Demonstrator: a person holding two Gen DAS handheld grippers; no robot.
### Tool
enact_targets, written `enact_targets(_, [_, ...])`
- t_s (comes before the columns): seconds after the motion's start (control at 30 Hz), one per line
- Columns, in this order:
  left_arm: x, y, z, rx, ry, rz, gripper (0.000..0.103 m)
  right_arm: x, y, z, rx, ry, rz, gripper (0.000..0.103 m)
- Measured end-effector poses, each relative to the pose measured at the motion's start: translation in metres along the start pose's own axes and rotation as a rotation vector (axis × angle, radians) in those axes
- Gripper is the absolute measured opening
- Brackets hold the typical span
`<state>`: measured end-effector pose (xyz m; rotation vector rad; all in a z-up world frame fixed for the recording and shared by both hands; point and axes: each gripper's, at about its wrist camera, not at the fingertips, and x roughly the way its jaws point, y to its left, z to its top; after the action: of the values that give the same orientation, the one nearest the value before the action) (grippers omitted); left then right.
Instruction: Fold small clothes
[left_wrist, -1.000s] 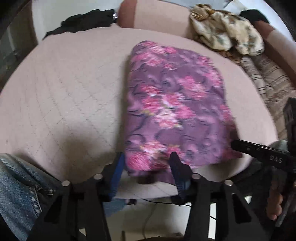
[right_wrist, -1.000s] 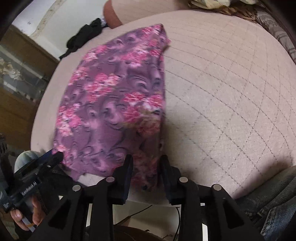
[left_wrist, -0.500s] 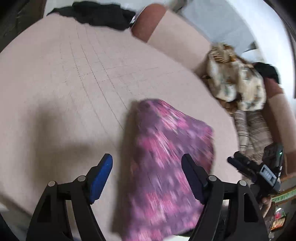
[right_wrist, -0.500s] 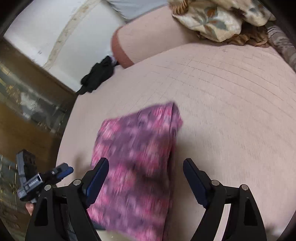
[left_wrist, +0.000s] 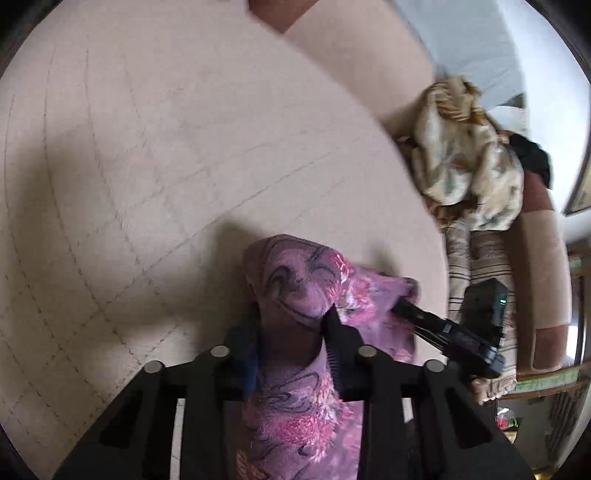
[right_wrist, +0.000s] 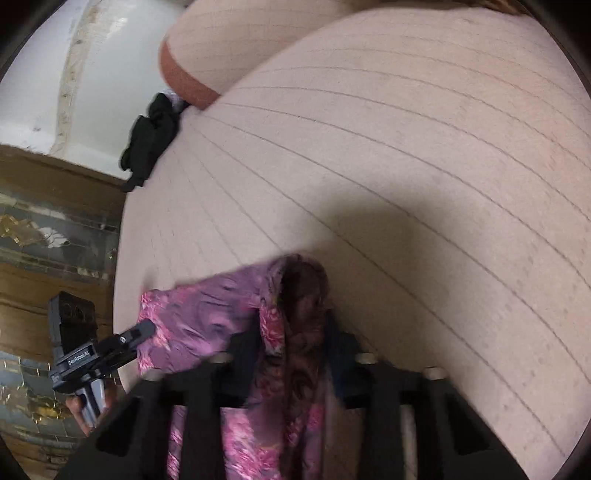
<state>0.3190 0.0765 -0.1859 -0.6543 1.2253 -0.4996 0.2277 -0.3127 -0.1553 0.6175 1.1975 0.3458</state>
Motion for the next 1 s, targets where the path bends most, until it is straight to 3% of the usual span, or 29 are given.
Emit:
enact_targets(0.1, [-0.023, -0.002, 0.003, -0.033, -0.076, -0.122, 0.025, -0.017, 0.017, 0.005, -0.061, -0.093, 0.023, 0.022])
enact_targets(0.2, [-0.029, 0.002, 0.015, -0.046, -0.148, -0.094, 0.030, -0.034, 0.035, 0.021, -0.100, -0.168, 0.073, 0.022])
enact_targets(0.27, [-0.020, 0.014, 0.020, -0.115, -0.139, -0.012, 0.039, -0.028, 0.046, 0.030, -0.136, -0.178, 0.064, 0.023])
enact_targets(0.33, [-0.011, 0.026, 0.020, -0.148, -0.125, 0.163, 0.050, -0.004, 0.051, 0.035, -0.158, -0.145, 0.022, 0.030])
enact_targets(0.37, [-0.011, 0.026, 0.018, -0.150, -0.121, 0.163, 0.057, 0.005, 0.049, 0.035, -0.152, -0.133, 0.004, 0.033])
enact_targets(0.47, [-0.019, 0.006, 0.014, -0.105, -0.107, 0.164, 0.057, 0.012, 0.037, 0.028, -0.103, -0.111, -0.017, 0.046])
enact_targets(0.53, [-0.025, -0.015, 0.006, -0.028, -0.099, 0.182, 0.059, -0.005, 0.036, 0.023, -0.078, -0.135, -0.002, 0.067])
enact_targets(0.63, [-0.019, -0.031, -0.018, 0.062, -0.055, 0.248, 0.059, -0.026, 0.037, 0.003, -0.064, -0.117, 0.011, 0.071])
enact_targets(0.67, [-0.014, -0.032, -0.031, 0.085, -0.037, 0.305, 0.059, -0.030, 0.038, -0.009, -0.077, -0.102, 0.020, 0.070])
enact_targets(0.7, [-0.010, -0.033, -0.034, 0.086, -0.029, 0.328, 0.053, -0.033, 0.036, -0.018, -0.089, -0.095, 0.018, 0.063])
enact_targets(0.73, [-0.008, -0.031, -0.038, 0.072, -0.027, 0.324, 0.045, -0.034, 0.036, -0.032, -0.104, -0.087, -0.001, 0.044])
enact_targets(0.77, [-0.007, -0.025, -0.043, 0.037, -0.034, 0.274, 0.031, -0.032, 0.033, -0.044, -0.108, -0.067, -0.014, 0.032])
enact_targets(0.8, [-0.008, -0.024, -0.045, 0.026, -0.042, 0.264, 0.028, -0.031, 0.029, -0.051, -0.106, -0.051, -0.014, 0.015])
enact_targets(0.83, [-0.007, -0.023, -0.047, 0.028, -0.051, 0.265, 0.025, -0.026, 0.024, -0.058, -0.106, -0.042, -0.033, 0.009])
enact_targets(0.93, [-0.007, -0.021, -0.049, 0.024, -0.070, 0.240, 0.026, -0.012, 0.008, -0.063, -0.085, -0.022, -0.105, 0.008])
enact_targets(1.0, [-0.021, -0.023, -0.060, 0.015, -0.099, 0.233, 0.041, -0.020, 0.003, -0.069, -0.042, -0.026, -0.076, 0.010])
